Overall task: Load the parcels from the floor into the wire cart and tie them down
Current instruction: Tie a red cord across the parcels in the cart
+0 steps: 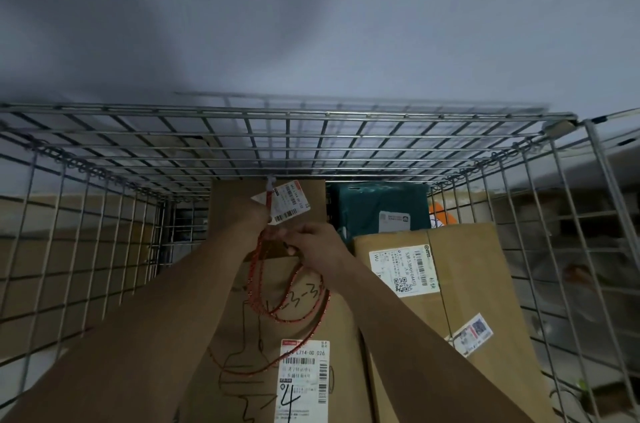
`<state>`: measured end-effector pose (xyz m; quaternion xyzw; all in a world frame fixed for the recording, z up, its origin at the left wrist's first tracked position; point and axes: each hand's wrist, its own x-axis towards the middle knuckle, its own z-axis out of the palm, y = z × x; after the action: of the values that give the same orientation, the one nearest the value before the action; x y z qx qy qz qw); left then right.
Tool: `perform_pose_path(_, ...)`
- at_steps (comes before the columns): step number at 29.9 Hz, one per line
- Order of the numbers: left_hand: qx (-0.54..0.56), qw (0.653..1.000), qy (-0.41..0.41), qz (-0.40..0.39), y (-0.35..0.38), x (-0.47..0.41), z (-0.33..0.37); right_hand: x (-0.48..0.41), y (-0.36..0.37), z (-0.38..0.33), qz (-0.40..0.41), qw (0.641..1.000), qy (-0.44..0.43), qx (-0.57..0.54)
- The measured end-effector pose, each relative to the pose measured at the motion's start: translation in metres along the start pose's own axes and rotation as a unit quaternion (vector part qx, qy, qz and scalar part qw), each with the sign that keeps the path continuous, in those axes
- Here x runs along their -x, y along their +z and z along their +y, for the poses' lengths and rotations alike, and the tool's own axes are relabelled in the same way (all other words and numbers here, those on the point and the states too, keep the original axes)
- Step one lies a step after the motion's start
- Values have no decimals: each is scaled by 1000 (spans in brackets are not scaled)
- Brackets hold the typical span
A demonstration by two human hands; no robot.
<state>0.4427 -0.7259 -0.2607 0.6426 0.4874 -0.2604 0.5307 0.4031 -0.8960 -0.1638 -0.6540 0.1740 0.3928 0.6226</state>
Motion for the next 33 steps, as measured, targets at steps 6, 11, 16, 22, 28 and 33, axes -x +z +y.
perform_pose_path(6, -12, 999, 45, -3, -10, 82, 17, 32, -8, -3, -33, 996, 41, 65)
perform_pose_path(11, -90, 986, 138, 30, -20, 107, 8, 68, -4, -8, -84, 988, 105, 74)
perform_pose_path(16, -121, 970, 209, 24, -41, 150, -16, 126, -6, -19, -169, 978, 122, -16)
perform_pose_path(22, -209, 929, 304, 28, -58, 217, -37, 192, -5, -24, -148, 987, 42, -43)
perform_pose_path(28, -157, 938, 254, -174, -58, 302, -56, 229, 1, -9, -107, 983, -54, -140)
perform_pose_path(33, -73, 890, 231, -387, -59, 316, -89, 243, 0, 31, -56, 973, -64, -214)
